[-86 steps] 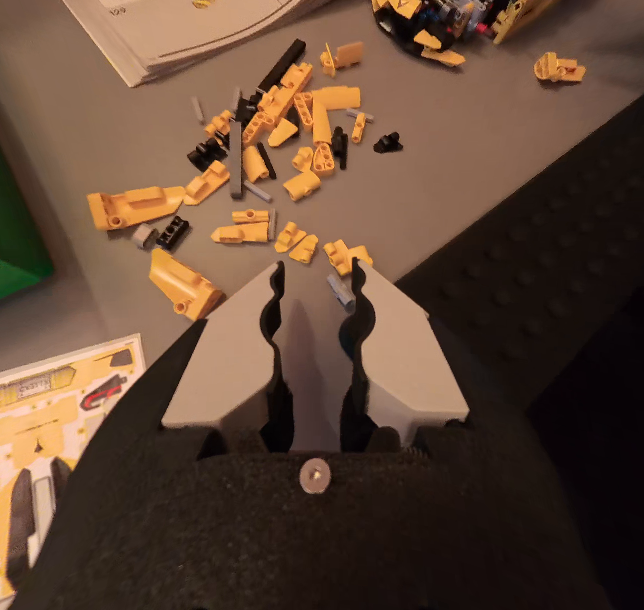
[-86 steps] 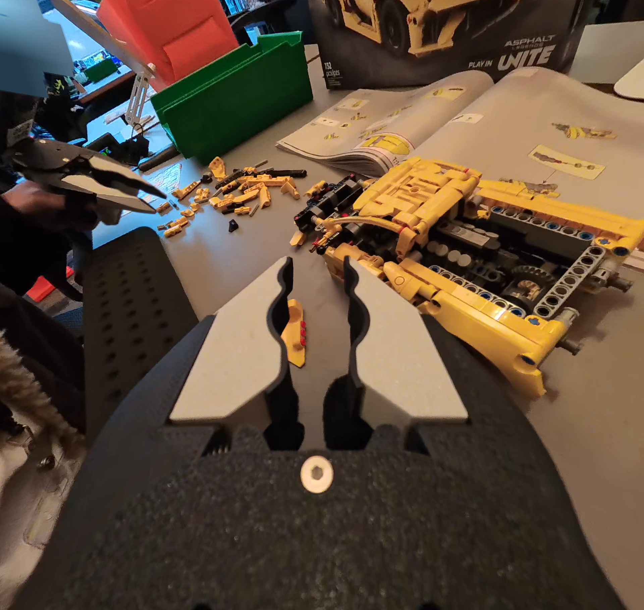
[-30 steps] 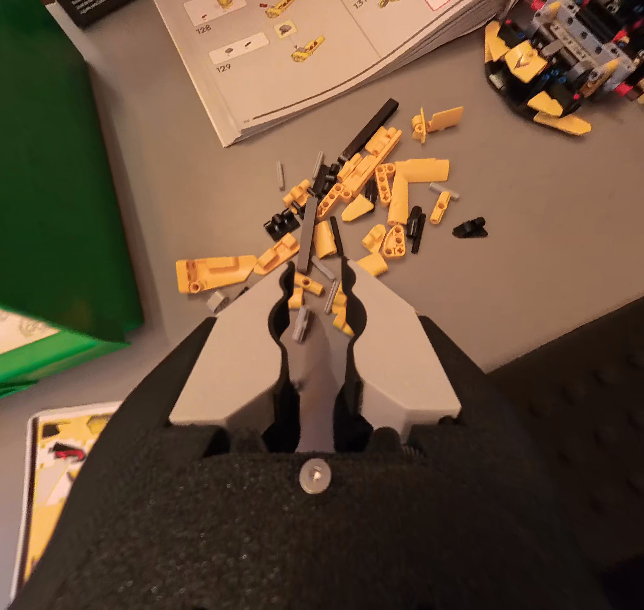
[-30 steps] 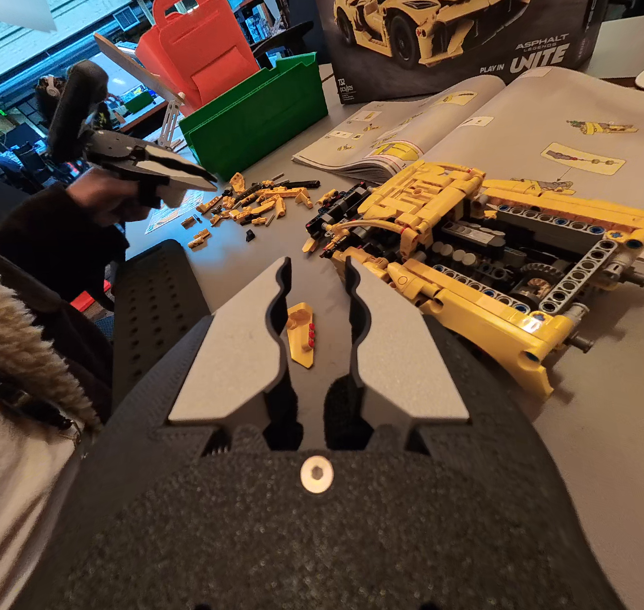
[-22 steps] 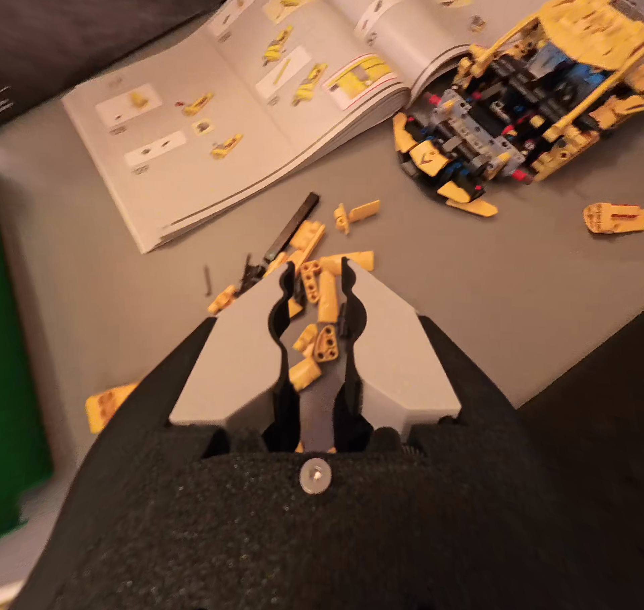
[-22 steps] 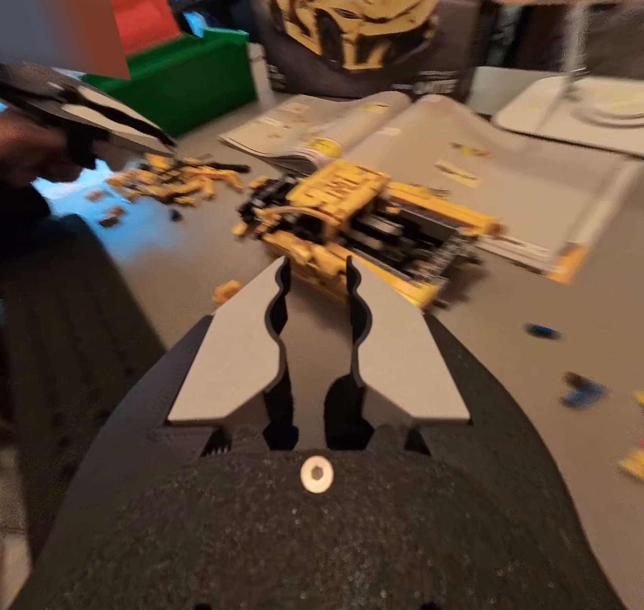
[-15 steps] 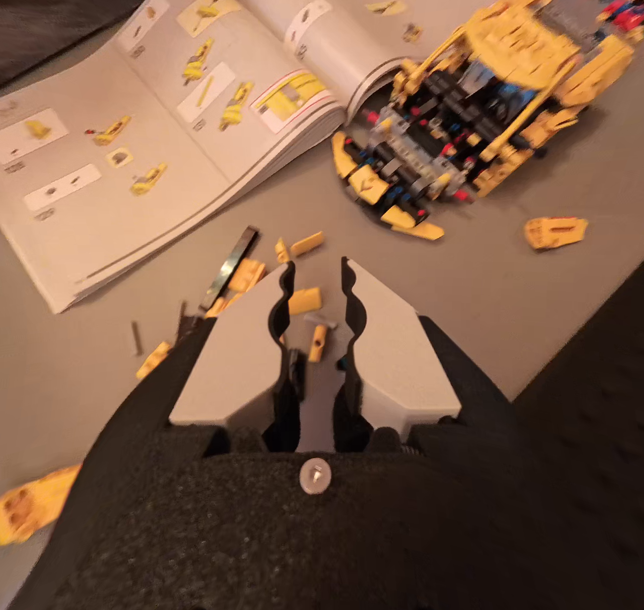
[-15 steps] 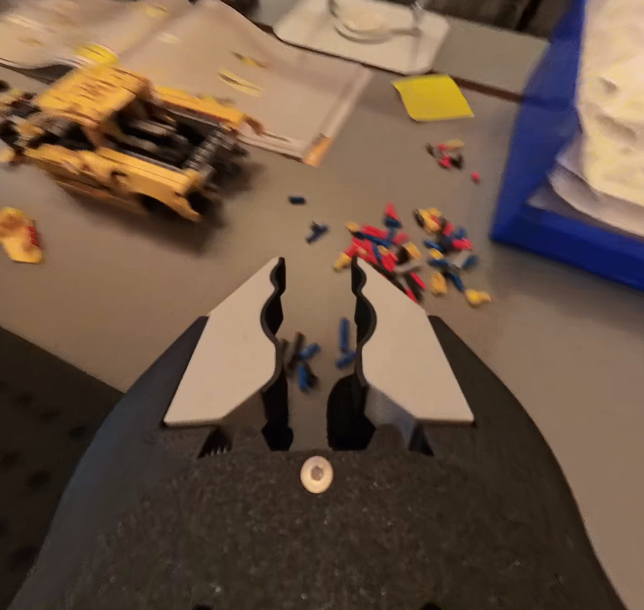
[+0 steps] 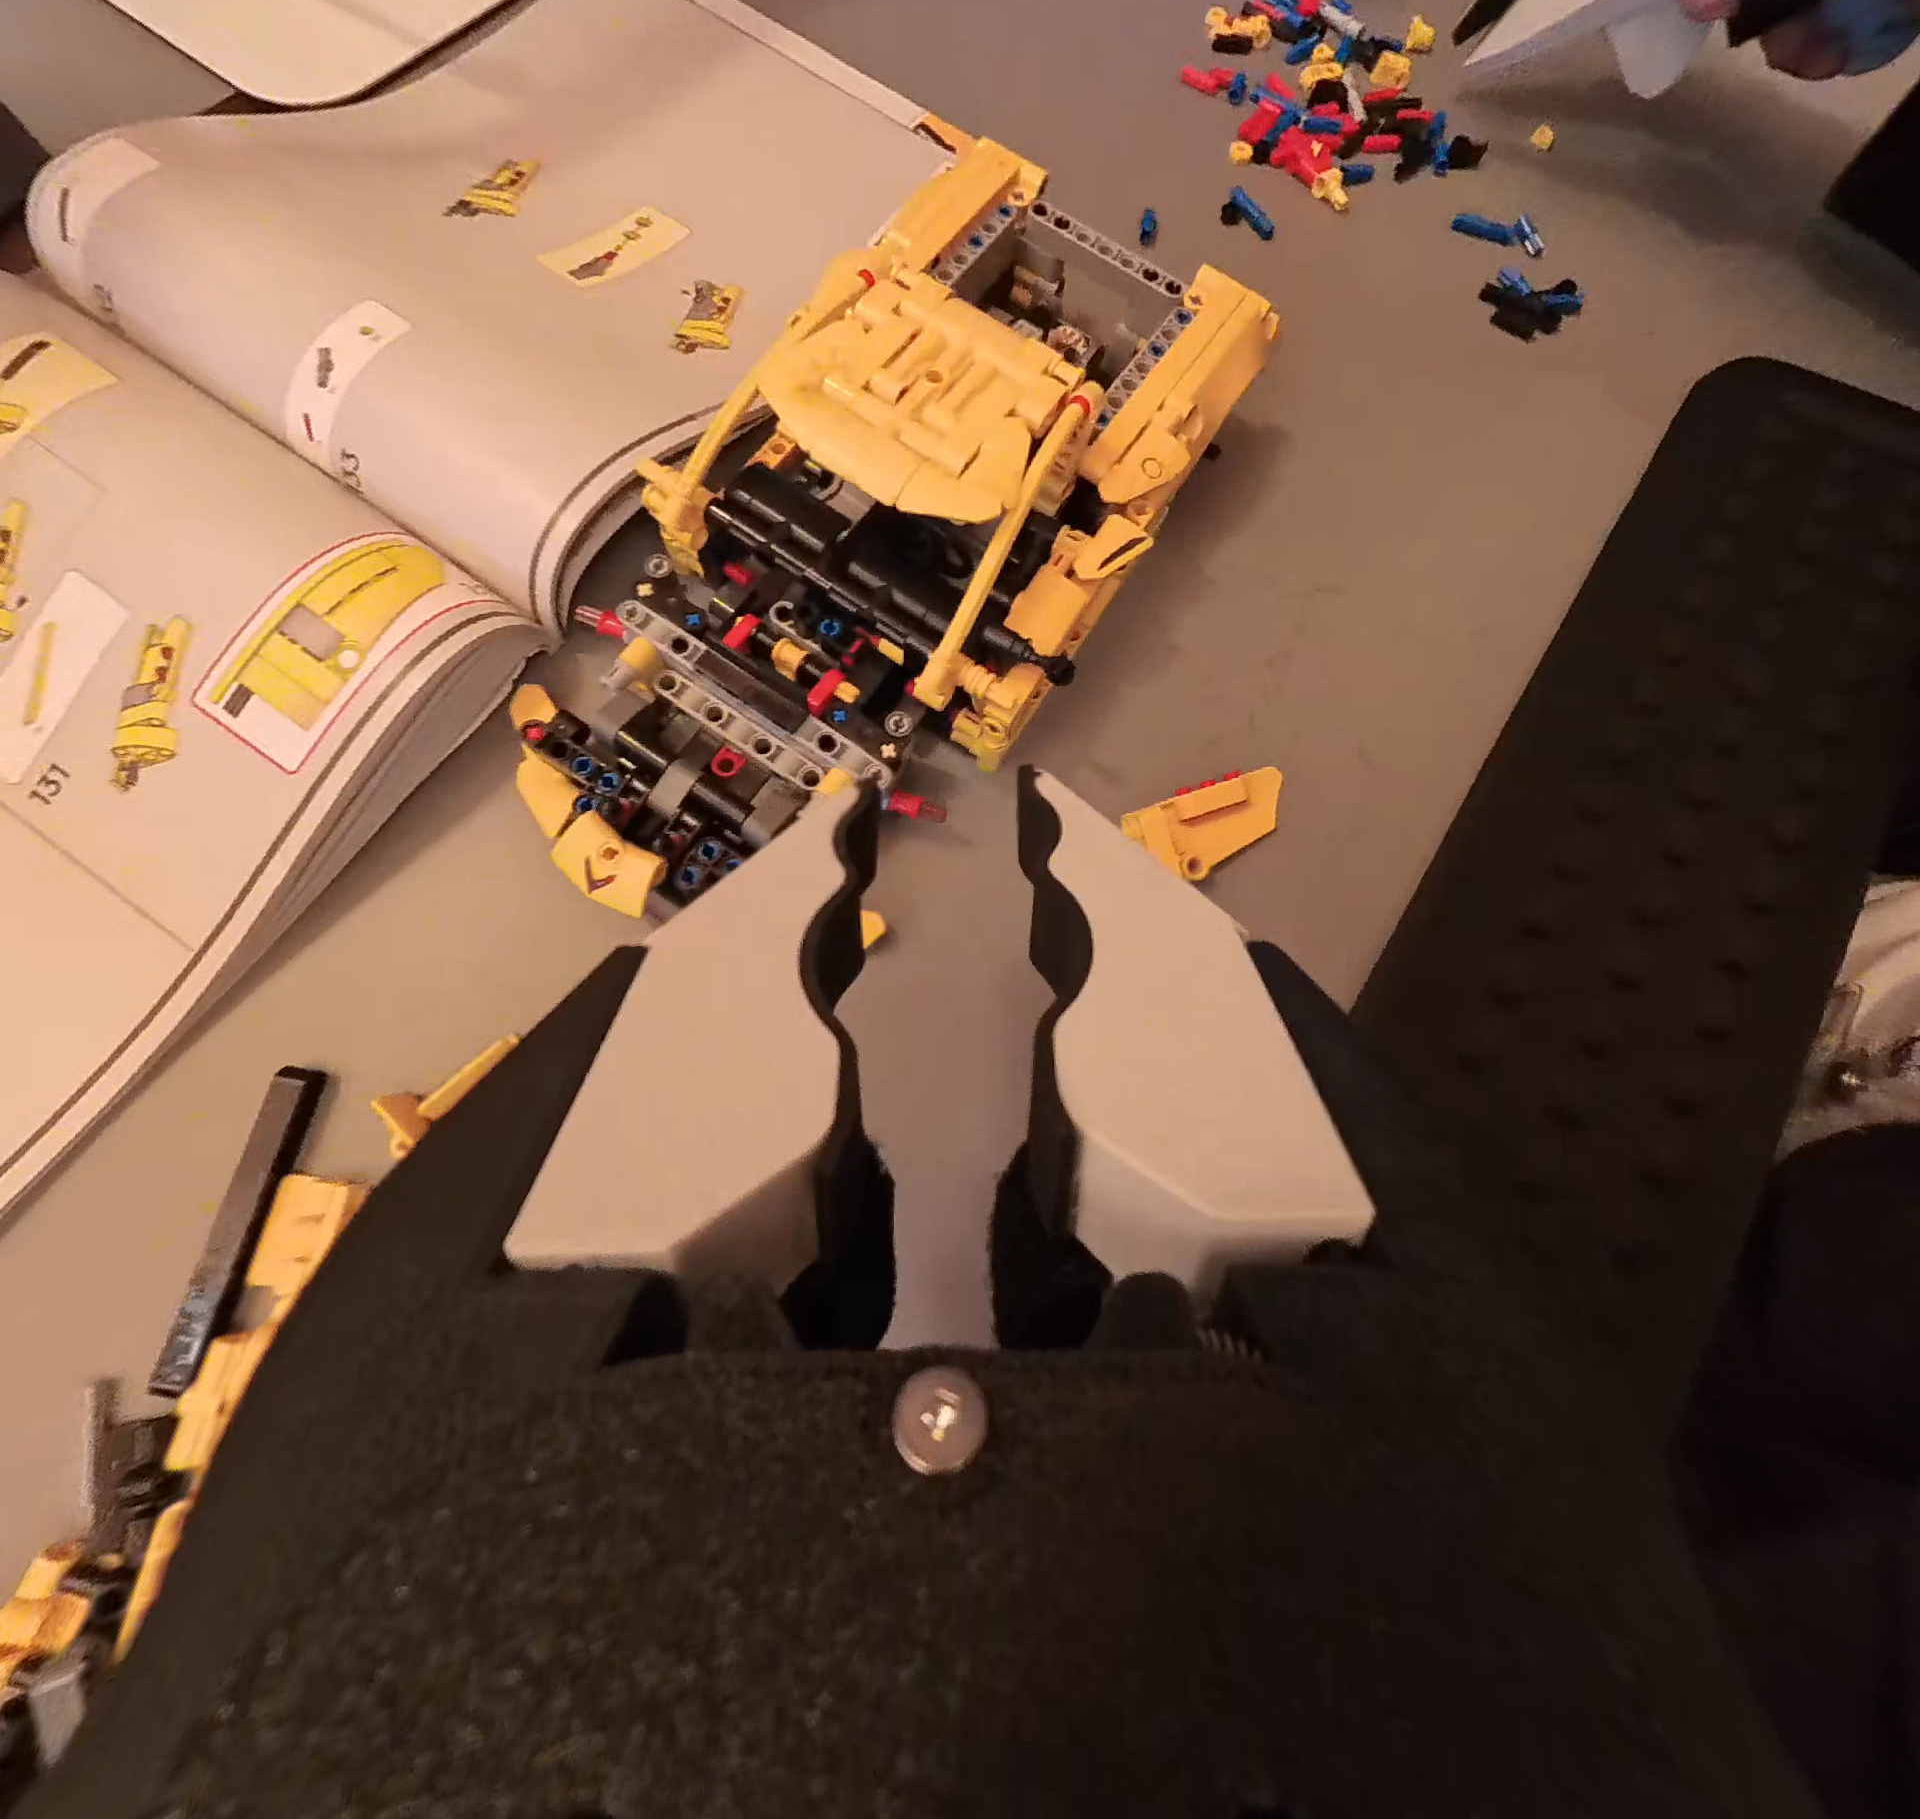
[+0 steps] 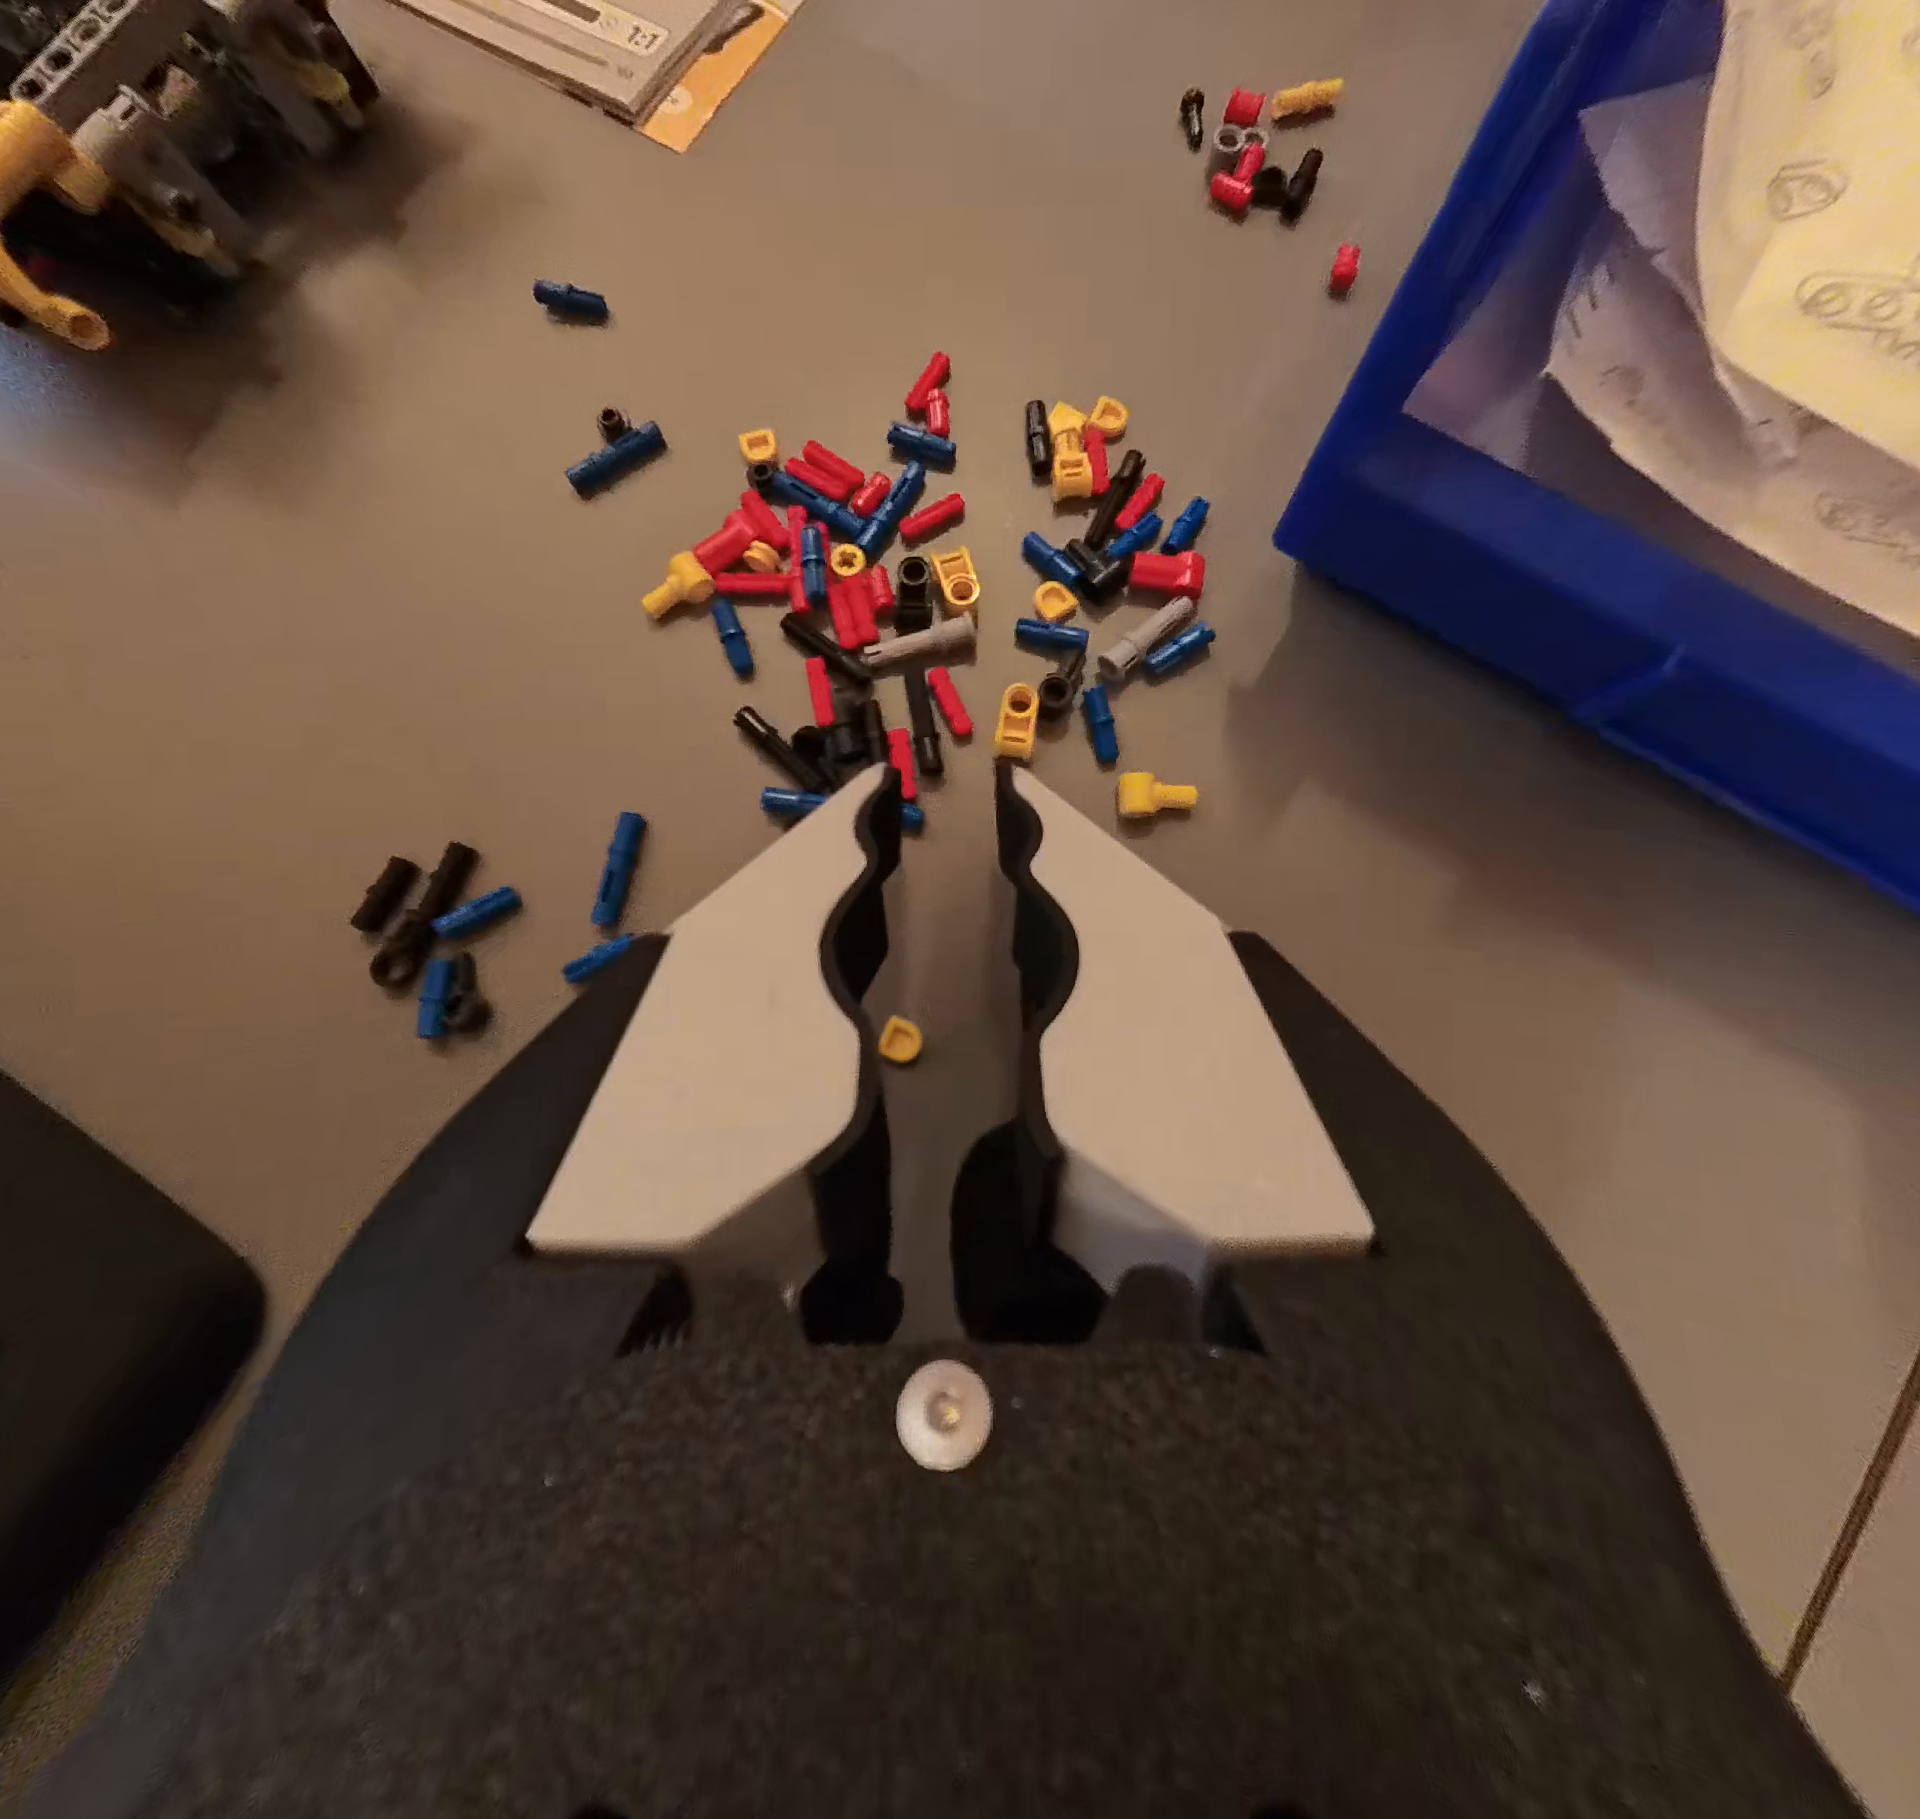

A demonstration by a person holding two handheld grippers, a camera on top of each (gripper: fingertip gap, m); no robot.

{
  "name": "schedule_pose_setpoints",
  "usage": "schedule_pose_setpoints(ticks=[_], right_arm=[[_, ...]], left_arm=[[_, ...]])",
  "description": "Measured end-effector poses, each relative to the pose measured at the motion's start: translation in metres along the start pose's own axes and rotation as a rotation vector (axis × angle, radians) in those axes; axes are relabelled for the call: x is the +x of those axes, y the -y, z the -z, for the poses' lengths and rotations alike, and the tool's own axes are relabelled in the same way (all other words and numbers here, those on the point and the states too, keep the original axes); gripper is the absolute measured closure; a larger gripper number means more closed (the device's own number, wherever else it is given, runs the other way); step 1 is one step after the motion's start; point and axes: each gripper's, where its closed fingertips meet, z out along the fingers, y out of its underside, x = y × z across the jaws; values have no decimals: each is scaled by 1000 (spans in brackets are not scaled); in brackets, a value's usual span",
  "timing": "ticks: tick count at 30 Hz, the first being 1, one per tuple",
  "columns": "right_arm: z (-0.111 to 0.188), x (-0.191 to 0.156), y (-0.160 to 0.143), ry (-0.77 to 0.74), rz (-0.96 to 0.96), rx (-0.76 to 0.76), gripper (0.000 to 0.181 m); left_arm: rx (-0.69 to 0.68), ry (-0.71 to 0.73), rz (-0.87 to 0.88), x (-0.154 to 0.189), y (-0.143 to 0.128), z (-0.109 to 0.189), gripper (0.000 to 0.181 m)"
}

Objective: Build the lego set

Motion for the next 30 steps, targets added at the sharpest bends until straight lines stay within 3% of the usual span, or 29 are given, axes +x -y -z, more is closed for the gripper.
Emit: schedule_pose_setpoints(ticks=[6, 15, 25, 30], right_arm=[[-14, 2, -6, 66, 51, -43, 171], [-14, -24, 3, 153, 83, -35, 173], [-15, -25, -5, 236, 53, -59, 172], [-18, -20, -5, 208, 64, -70, 170]], left_arm=[[-23, 14, 6, -3, 3, -5, 155], [-44, 13, 5, -3, 1, -12, 155], [-43, 18, 8, -5, 0, -10, 155], [-44, 21, 10, -5, -1, -10, 155]])
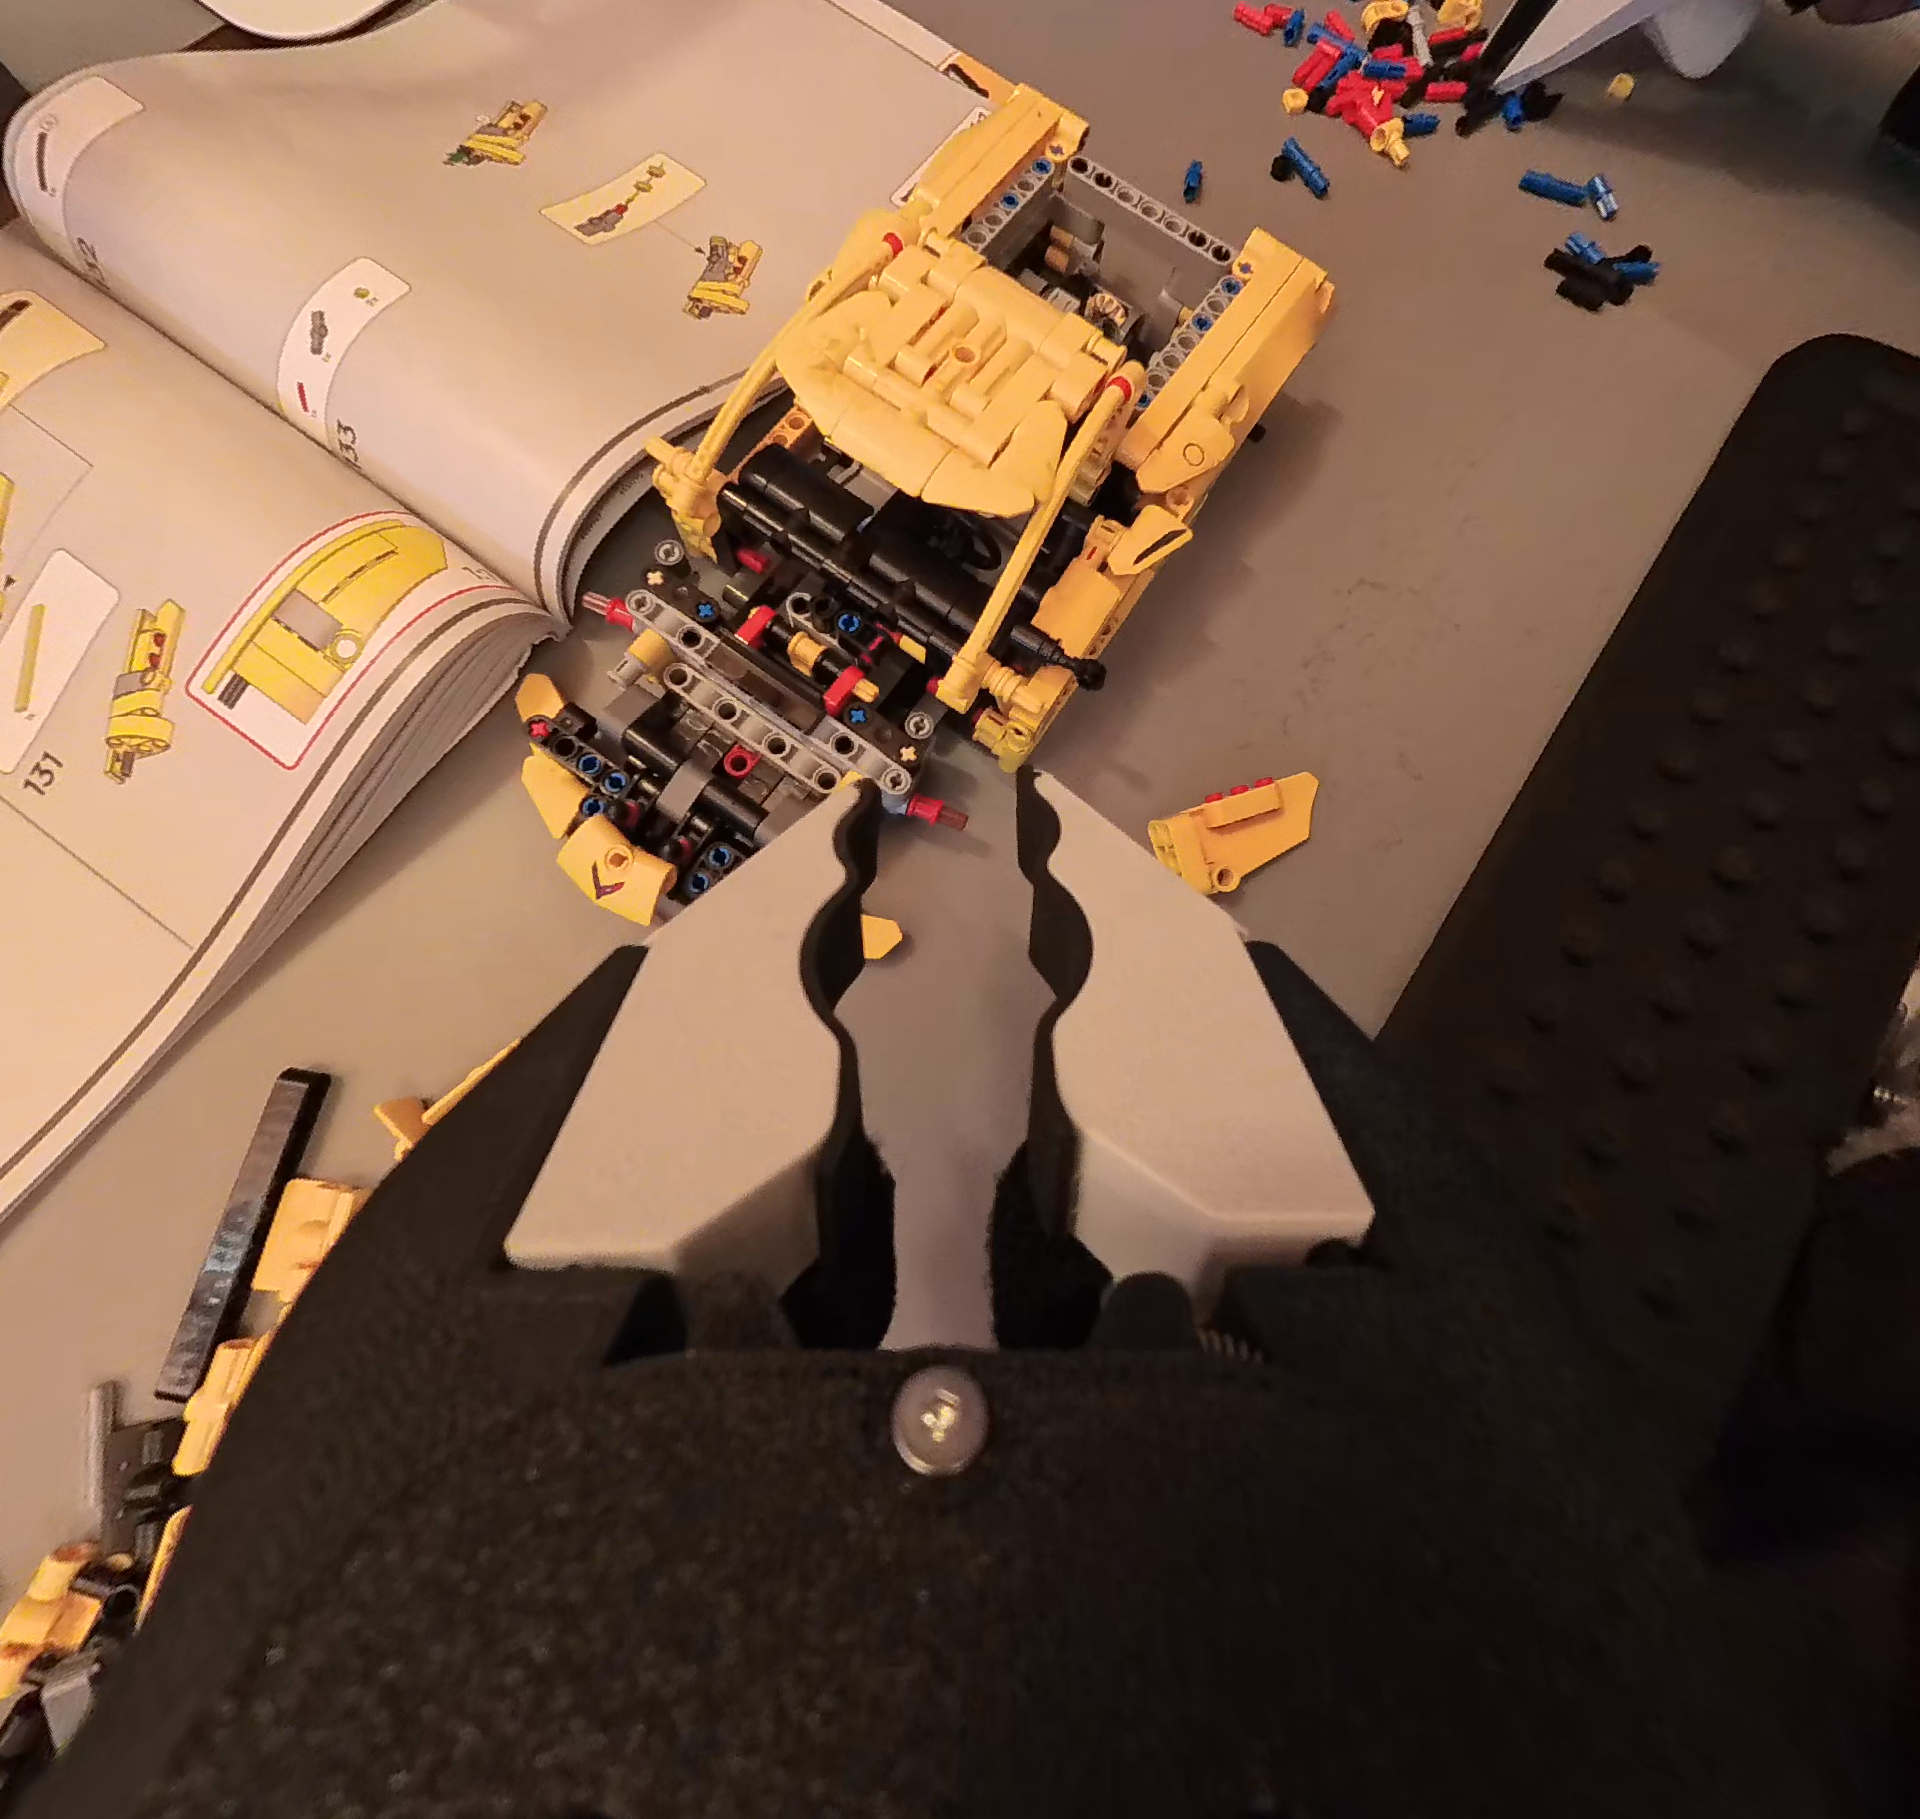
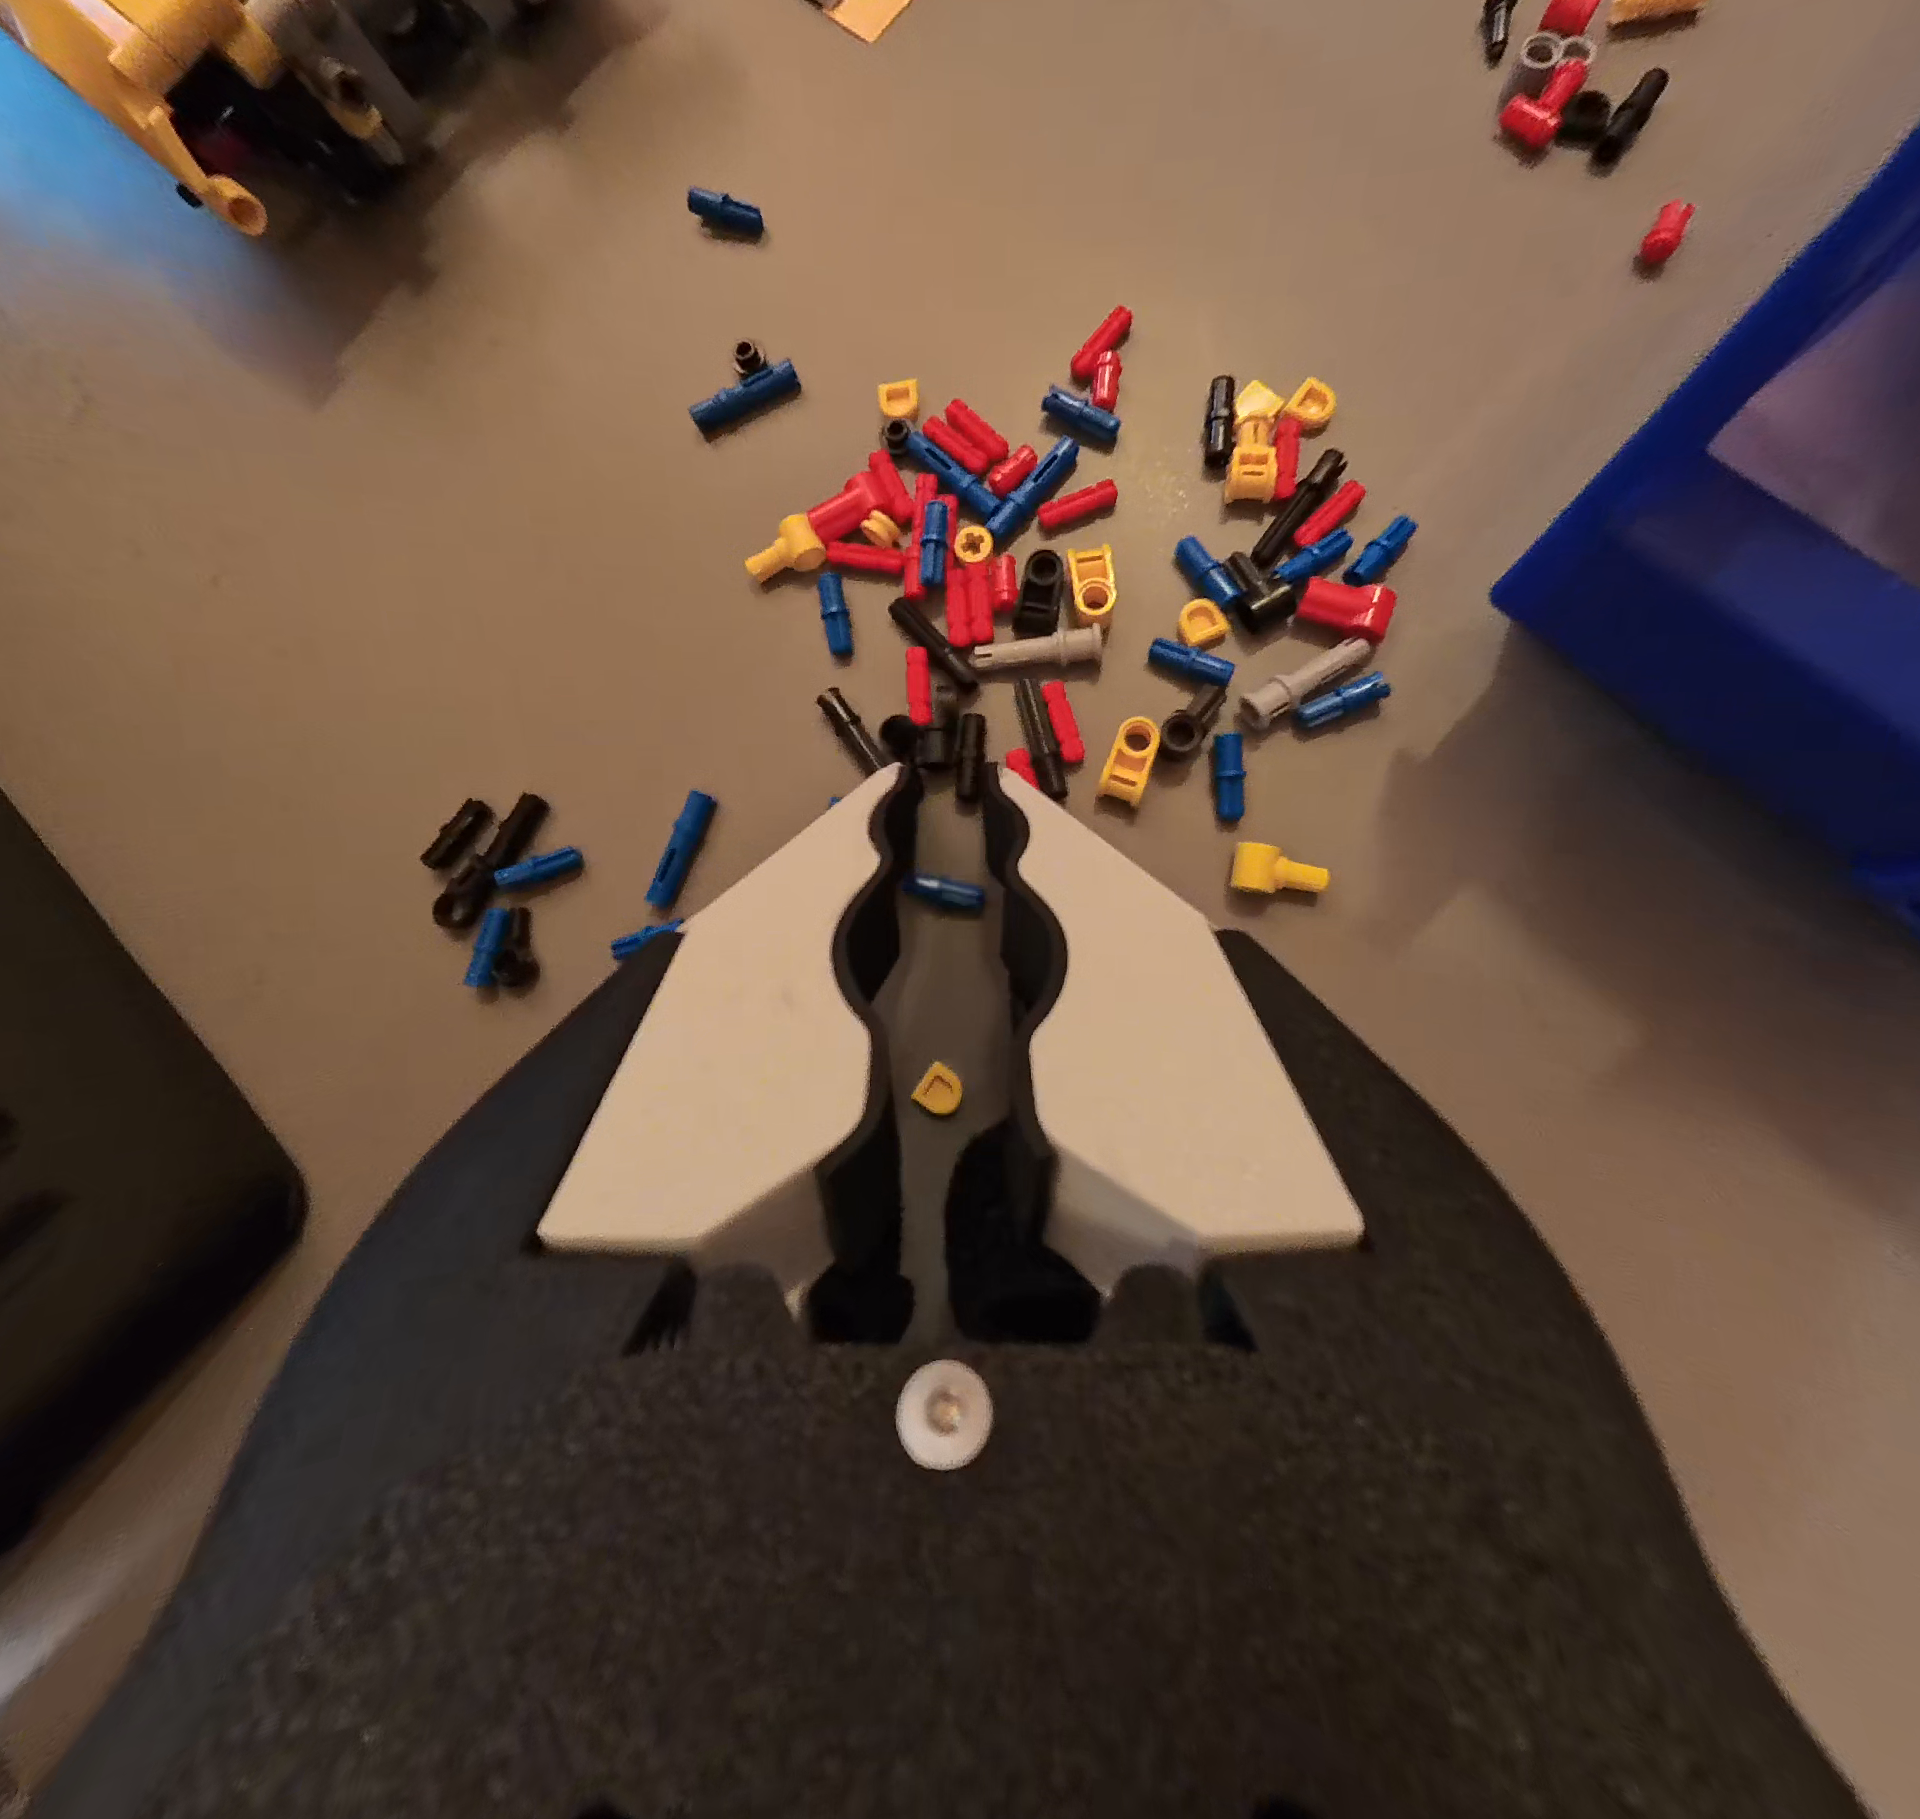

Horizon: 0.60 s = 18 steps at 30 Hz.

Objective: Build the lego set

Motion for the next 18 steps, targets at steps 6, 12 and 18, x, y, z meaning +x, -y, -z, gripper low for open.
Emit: schedule_pose_setpoints(ticks=[6, 12, 18], right_arm=[[0, 1, 0, 12, -10, -8, 173], [3, 6, -2, 9, -25, -17, 171], [0, 5, 1, -16, 25, -38, 172]], left_arm=[[-4, -2, -6, 1, 0, -1, 155], [-2, 0, -6, 1, 0, 0, 155], [-8, 2, -14, 2, 0, -1, 155]])
